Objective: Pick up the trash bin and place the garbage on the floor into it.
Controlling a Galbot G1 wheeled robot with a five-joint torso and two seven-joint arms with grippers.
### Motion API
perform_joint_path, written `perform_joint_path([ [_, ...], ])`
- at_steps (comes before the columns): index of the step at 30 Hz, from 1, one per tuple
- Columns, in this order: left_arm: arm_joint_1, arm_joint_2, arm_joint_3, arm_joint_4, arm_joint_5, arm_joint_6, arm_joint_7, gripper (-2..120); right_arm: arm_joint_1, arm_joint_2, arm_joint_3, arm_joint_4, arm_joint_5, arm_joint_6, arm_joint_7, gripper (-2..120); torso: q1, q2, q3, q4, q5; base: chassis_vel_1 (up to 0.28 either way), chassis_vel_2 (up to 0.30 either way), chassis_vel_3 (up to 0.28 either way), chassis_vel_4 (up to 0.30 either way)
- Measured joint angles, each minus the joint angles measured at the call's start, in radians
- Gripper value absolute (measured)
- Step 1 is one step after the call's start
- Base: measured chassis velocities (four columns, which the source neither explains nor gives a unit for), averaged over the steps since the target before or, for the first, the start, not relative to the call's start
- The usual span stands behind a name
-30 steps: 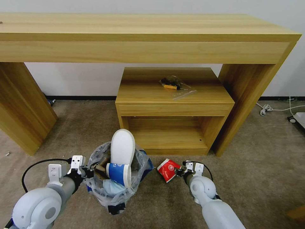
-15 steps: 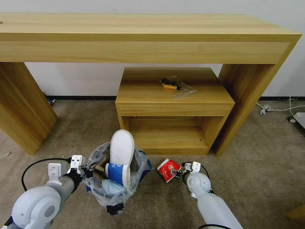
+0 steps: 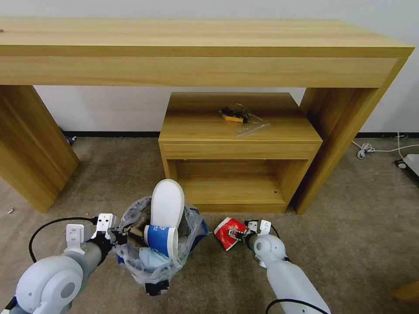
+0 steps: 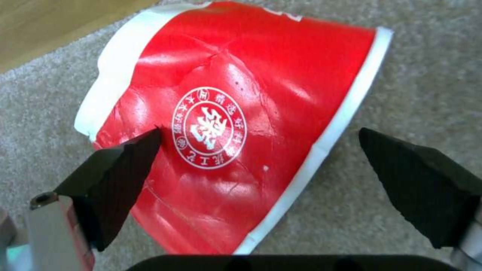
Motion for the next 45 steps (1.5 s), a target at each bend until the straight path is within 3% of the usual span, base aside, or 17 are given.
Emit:
perform_joint_path([
  [4,0.002,-0.001,-0.001,-0.001,0.0,0.0,0.0,0,0.006,0.003,-0.008,-0.016,-0.004,0.016,-0.006,97,0.0,0.0,0.0,0.0,0.0,0.0,0.0,0.0,0.0],
  [9,0.001,-0.002,-0.001,-0.001,0.001,0.0,0.001,0,0.009,0.004,-0.015,-0.028,-0.006,0.034,-0.01,82,0.0,0.0,0.0,0.0,0.0,0.0,0.0,0.0,0.0],
  [11,0.001,-0.003,0.0,-0.001,0.001,0.0,0.002,0,0.009,0.002,-0.02,-0.029,-0.009,0.047,-0.011,70,0.0,0.0,0.0,-0.0001,0.0,0.0,0.0,0.0,0.0],
  [15,0.0,-0.003,0.0,0.0,0.001,0.0,0.003,0,0.009,0.001,-0.024,-0.031,-0.01,0.057,-0.017,60,0.0,0.0,0.0,-0.0003,-0.0002,0.0,0.0,0.0,0.0],
  [17,0.0,-0.002,0.0,0.0,0.0,0.0,0.004,0,0.011,0.001,-0.028,-0.04,-0.013,0.07,-0.026,48,0.0,0.0,0.0,-0.0003,-0.0002,0.0,0.0,0.0,0.0],
  [21,0.001,-0.002,0.0,-0.002,-0.001,0.0,0.004,0,0.013,0.001,-0.035,-0.047,-0.015,0.089,-0.034,41,0.0,0.0,0.0,-0.0004,-0.0003,0.0,0.0,0.0,0.0],
  [24,0.005,-0.002,-0.002,-0.005,-0.001,0.0,0.005,0,0.01,-0.002,-0.043,-0.044,-0.031,0.112,-0.055,22,0.0,0.0,0.0,0.0,0.0,0.0,0.0,0.0,0.0],
  [31,0.008,-0.002,-0.003,-0.012,-0.001,0.0,0.006,0,-0.01,-0.008,-0.037,-0.01,-0.083,0.155,-0.116,0,0.0,0.0,0.0,0.0002,0.0002,0.0,0.0,0.0,0.0],
  [45,0.031,-0.008,-0.013,-0.041,0.006,0.0,0.004,0,-0.078,-0.028,0.028,0.11,-0.192,0.21,-0.223,0,0.0,0.0,0.0,0.0001,0.0002,0.0,0.0,0.0,0.0],
])
